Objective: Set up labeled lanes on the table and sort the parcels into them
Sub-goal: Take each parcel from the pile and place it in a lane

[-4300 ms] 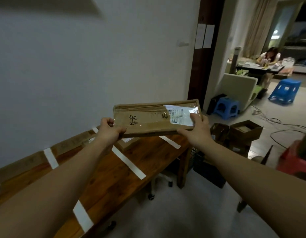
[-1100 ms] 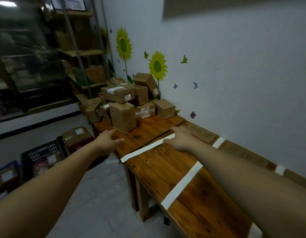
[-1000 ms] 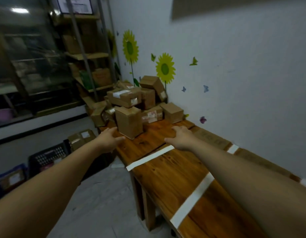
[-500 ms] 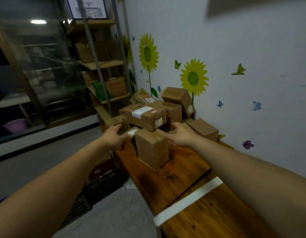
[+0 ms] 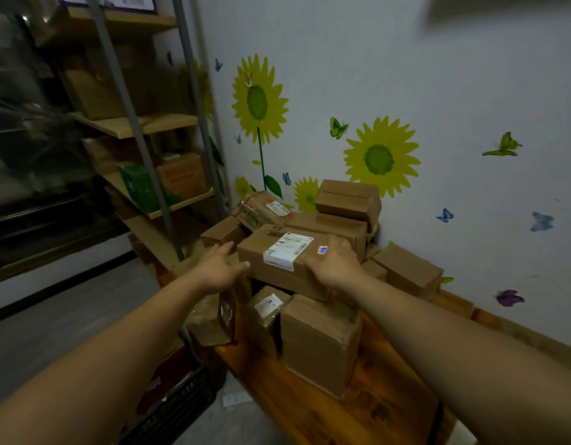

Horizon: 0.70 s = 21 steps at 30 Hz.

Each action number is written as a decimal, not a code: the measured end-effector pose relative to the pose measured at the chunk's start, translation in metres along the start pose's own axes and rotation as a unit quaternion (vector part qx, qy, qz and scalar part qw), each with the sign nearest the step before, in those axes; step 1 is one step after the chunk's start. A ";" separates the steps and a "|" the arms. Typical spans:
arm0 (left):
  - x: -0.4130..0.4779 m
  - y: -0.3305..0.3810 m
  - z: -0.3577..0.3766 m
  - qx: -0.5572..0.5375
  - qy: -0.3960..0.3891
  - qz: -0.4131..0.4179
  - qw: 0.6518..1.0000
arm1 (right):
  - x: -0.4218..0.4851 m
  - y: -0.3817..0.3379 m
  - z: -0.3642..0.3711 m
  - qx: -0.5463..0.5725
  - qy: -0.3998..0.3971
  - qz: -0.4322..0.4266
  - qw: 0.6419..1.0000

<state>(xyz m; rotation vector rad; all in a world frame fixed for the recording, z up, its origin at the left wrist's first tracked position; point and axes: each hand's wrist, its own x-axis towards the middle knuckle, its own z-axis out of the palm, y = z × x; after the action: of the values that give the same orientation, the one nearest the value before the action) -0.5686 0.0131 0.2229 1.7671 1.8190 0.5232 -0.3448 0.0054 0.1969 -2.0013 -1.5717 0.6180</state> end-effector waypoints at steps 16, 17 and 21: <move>0.156 -0.020 0.022 -0.200 -0.150 -0.034 0.968 | 0.051 0.020 0.019 0.200 0.096 0.068 0.973; 0.155 -0.021 0.018 -0.221 -0.147 -0.007 0.964 | 0.047 0.015 0.018 0.202 0.120 0.046 0.971; 0.136 -0.021 0.000 -0.292 -0.089 0.127 0.944 | 0.024 -0.014 0.013 0.234 0.208 0.004 0.950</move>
<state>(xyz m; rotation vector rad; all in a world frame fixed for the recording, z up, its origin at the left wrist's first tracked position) -0.5836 0.1474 0.1946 1.5668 1.1519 0.8694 -0.3577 0.0334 0.1951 -1.6432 -1.0492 0.4754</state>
